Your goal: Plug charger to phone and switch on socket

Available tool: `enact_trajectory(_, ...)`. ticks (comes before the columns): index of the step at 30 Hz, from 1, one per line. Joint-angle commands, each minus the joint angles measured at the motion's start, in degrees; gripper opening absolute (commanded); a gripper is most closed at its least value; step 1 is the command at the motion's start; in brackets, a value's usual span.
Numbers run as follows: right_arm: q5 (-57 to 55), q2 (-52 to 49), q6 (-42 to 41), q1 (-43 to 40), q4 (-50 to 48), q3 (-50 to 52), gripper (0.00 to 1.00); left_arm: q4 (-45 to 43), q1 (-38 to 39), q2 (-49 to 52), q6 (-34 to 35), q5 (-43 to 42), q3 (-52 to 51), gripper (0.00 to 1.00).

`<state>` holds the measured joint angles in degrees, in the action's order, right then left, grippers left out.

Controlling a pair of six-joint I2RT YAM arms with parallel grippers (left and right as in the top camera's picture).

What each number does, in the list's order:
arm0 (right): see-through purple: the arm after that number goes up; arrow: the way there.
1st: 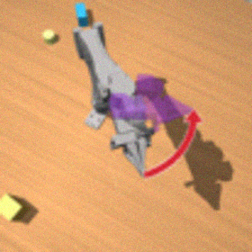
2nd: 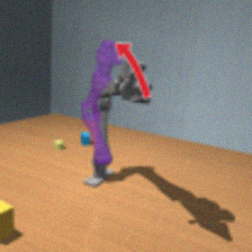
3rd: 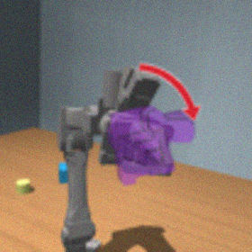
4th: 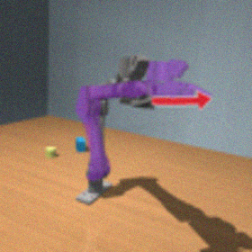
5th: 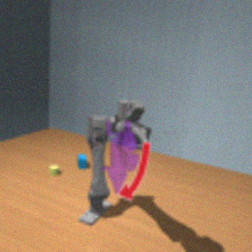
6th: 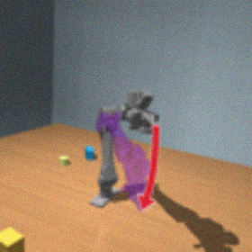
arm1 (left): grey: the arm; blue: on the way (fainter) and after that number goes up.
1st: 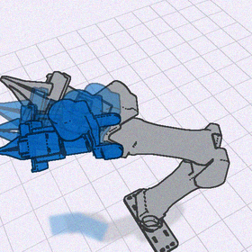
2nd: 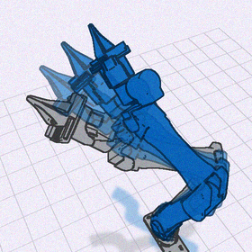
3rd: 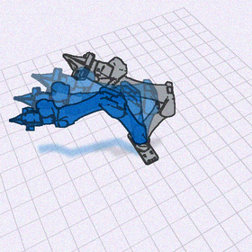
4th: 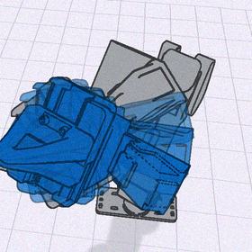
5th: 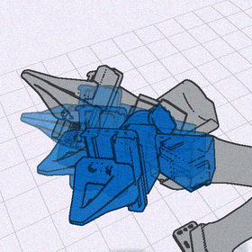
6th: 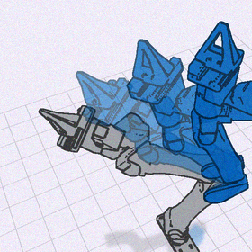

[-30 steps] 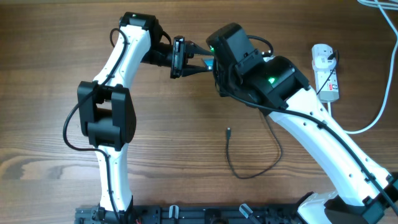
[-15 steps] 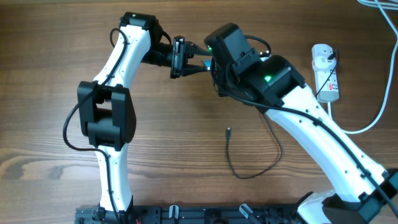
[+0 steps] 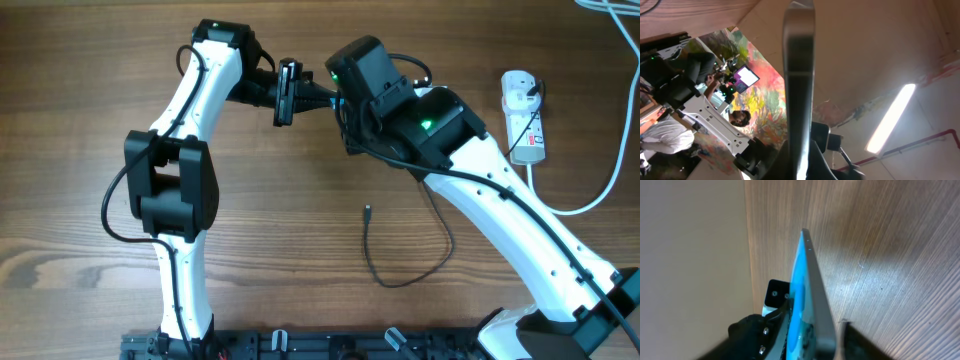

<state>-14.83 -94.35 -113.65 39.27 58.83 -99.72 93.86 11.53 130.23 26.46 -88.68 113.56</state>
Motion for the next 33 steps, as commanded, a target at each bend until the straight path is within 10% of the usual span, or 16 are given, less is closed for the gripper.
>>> enact_trajectory(1,-0.17,1.75,14.34,-0.37,-0.63,-0.04,0.96,-0.15,0.04,-0.26,-0.31,-1.51,1.16,0.04)
enact_trajectory(12,6.51,22.23,70.53,-10.95,8.72,-0.02,1.0,-15.87,-2.82,-0.26,-0.31,5.9,1.16,0.04)
enact_trajectory(17,6.12,21.27,74.66,-11.72,23.08,1.11,0.99,-17.7,-2.45,-0.26,-0.33,20.68,1.16,0.04)
enact_trajectory(25,17.81,14.4,79.38,-11.69,19.63,16.81,0.99,-21.49,-1.42,-0.26,-7.28,26.36,1.16,0.04)
enact_trajectory(27,18.82,11.78,79.36,-11.69,17.11,21.38,0.73,-21.73,-1.05,-0.26,-10.05,27.39,1.16,0.04)
enact_trajectory(33,24.96,4.68,84.35,-11.69,9.27,29.07,0.67,-23.06,-0.76,-0.26,-9.55,36.06,1.16,0.04)
